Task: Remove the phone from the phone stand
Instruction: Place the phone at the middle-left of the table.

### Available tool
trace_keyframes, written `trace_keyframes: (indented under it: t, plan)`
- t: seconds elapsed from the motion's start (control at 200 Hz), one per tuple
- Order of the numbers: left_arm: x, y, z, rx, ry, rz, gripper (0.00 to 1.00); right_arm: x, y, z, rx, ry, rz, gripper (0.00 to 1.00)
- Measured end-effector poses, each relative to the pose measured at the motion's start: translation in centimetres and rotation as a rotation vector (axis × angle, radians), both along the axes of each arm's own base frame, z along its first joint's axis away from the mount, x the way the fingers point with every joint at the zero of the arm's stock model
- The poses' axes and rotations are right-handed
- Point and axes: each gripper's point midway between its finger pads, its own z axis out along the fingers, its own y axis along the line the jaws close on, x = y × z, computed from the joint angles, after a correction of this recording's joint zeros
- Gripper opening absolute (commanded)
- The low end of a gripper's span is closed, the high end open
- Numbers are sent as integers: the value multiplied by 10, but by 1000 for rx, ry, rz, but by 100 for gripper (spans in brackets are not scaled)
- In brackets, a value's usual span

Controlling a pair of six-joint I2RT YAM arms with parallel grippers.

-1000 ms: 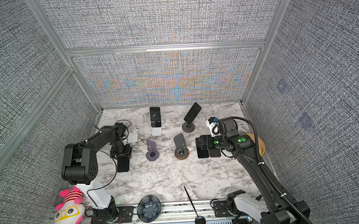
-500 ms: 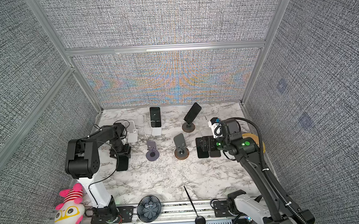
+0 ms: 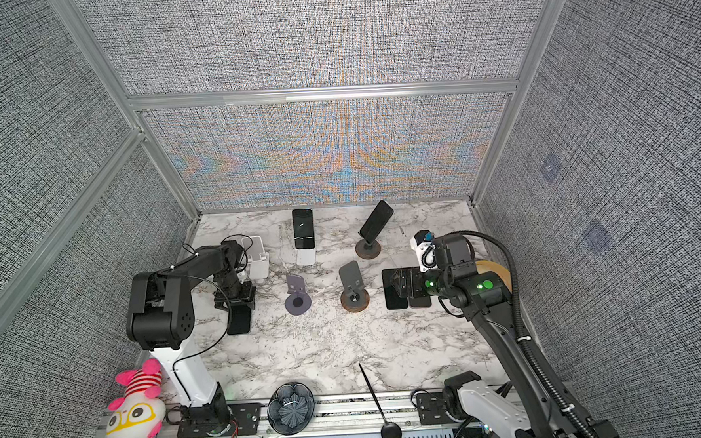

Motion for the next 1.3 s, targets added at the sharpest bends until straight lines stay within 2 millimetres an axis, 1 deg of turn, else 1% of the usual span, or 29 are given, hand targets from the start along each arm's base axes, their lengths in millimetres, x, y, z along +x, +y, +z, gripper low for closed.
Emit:
trace_keyframes:
  t: [0.115,0.29,0.34,0.415,0.48,0.58,0.66,0.775,0.88,1.045,1.19,1.295]
  plan:
    - [0,0,0,0,0,3,63,0,0,1,1,-3,-1,85]
    - [0,0,0,-1,-6,12,65,-3,-2,1,-4,4,-3,85]
    - [0,0,0,-2,-7,15,69,-4,-2,1,-5,6,-3,85]
    - [0,-1,1,-4,-10,17,80,-5,-2,3,-5,5,-3,85]
    - [3,-2,1,-8,-25,21,86,-4,-3,5,-8,0,-7,85]
    - [12,-3,2,-12,-66,26,90,-4,-3,5,-9,-1,-8,85]
    - [17,-3,3,-13,-84,27,96,-4,-3,5,-10,3,-8,85]
    - [23,-4,8,-14,-110,34,97,-4,-3,7,-9,-1,-8,85]
    - [29,-4,27,-15,-164,51,97,-5,-4,9,-12,-1,-7,85]
    - [35,-5,68,-4,-269,73,95,-3,-8,11,-27,-14,-23,85]
    - [36,-15,109,-1,-357,67,94,-2,-12,12,-40,-23,-40,86]
    - [34,-26,138,-8,-419,49,94,0,-17,12,-53,-27,-61,86]
